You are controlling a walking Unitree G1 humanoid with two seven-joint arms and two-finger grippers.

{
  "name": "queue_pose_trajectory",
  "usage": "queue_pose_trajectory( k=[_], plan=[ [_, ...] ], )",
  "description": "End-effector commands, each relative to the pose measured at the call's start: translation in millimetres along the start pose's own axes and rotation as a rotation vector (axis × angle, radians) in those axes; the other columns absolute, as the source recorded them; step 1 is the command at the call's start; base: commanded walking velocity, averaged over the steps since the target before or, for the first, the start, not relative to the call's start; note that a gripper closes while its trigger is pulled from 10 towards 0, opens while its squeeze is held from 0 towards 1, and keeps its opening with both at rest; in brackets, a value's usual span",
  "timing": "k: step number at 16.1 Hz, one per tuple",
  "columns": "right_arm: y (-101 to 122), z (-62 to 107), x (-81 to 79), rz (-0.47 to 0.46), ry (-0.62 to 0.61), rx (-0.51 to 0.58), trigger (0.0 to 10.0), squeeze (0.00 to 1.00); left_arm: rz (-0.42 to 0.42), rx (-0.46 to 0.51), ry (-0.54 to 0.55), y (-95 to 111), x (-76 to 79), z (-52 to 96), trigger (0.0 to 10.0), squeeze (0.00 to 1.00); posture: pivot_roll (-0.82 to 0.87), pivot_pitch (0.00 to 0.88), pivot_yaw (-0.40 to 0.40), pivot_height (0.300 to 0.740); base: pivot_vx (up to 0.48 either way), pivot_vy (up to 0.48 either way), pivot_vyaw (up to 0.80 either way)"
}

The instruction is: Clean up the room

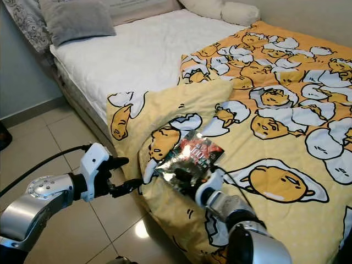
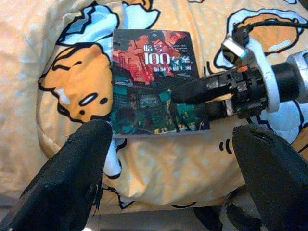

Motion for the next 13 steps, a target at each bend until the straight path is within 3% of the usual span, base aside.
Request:
queue_pose_trajectory(
  k=[1, 6, 7, 8, 13],
  plan=[
    [1, -3.6, -5.0, -0.007, 0.001, 0.033, 10.0, 0.0, -0.004, 0.005, -0.001, 2, 0.8, -0.7, 10.0, 0.0, 0.03, 0.0, 0.057, 0.74, 0.0, 0.0, 0.0],
    [-2, -8.6, -8.6, -0.106, 0.037, 0.127, 10.0, 0.0, 0.008, 0.016, 0.027, 2, -0.7, 1.0, 10.0, 0.0, 0.03, 0.0, 0.058, 0.74, 0.0, 0.0, 0.0],
    [1, -9.6, -11.5, -0.139, 0.054, 0.175, 2.1, 0.0, 0.012, 0.02, 0.034, 2, -1.4, 1.5, 10.0, 0.0, 0.03, 0.0, 0.059, 0.74, 0.0, 0.0, 0.0],
    [4, -9.9, -13.8, -0.171, 0.065, 0.21, 0.0, 0.0, 0.012, 0.021, 0.036, 2, -1.9, 1.7, 10.0, 0.0, 0.04, 0.0, 0.06, 0.74, 0.0, 0.0, 0.0],
    [8, -11.7, -23.5, -0.205, 0.12, 0.232, 0.0, 0.0, 0.022, 0.024, 0.046, 1, -2.6, 3.2, 10.0, 0.0, 0.03, 0.0, 0.064, 0.74, 0.0, 0.0, 0.0]
  ],
)
Point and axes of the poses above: a point about 5 cm out from each wrist's last joint towards the gripper, its own z axis pointing back from the gripper into the wrist, its own y axis along the axis of the wrist's last joint, x = y × z, the point moved 1 cm from there along -z, pointing out of the wrist towards the gripper, and after that the axes turned 13 degrees about -z, right-handed, at the moved point
